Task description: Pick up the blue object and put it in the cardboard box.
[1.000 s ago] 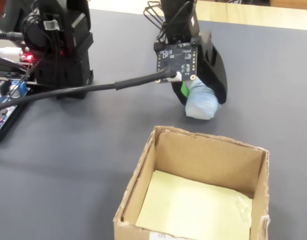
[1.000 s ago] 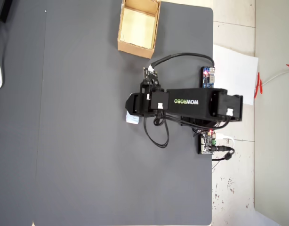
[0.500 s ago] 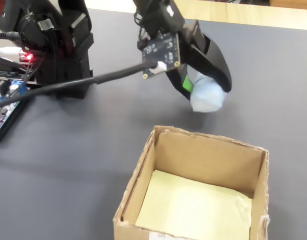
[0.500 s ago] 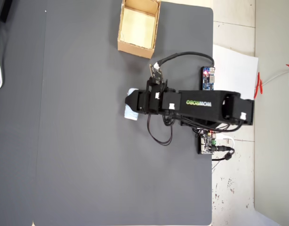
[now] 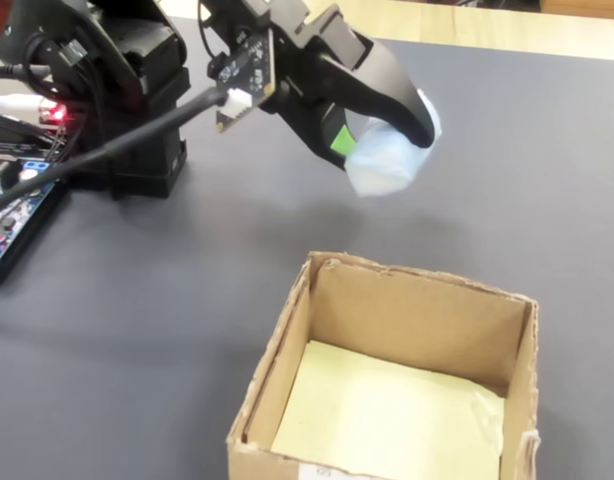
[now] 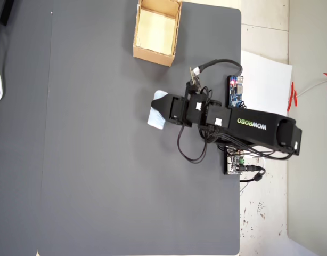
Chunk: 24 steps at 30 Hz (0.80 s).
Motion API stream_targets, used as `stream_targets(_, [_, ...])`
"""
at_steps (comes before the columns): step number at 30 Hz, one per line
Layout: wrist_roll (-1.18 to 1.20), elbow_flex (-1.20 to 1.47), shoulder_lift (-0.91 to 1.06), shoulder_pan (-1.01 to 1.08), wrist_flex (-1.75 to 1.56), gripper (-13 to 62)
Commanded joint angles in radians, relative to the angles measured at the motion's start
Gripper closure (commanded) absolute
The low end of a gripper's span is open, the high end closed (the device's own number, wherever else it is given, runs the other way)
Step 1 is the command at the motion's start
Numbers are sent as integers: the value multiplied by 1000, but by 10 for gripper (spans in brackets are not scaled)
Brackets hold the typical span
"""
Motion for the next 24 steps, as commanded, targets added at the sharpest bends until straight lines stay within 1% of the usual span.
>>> stream_targets(1, [-14, -28, 34, 21, -133, 323])
stream_targets(11, [-101, -110, 6, 138, -331, 323])
stream_targets(12, [-130, -193, -57, 222, -339, 323])
stream_targets(13, [-135, -213, -77, 242, -337, 323])
stream_targets(15, [-158, -319, -172, 345, -336, 323])
stream_targets(18, [-163, -390, -258, 437, -336, 324])
stream_targets(19, [-175, -437, -325, 497, -330, 324])
stream_targets(24, [-175, -499, -440, 581, -324, 318])
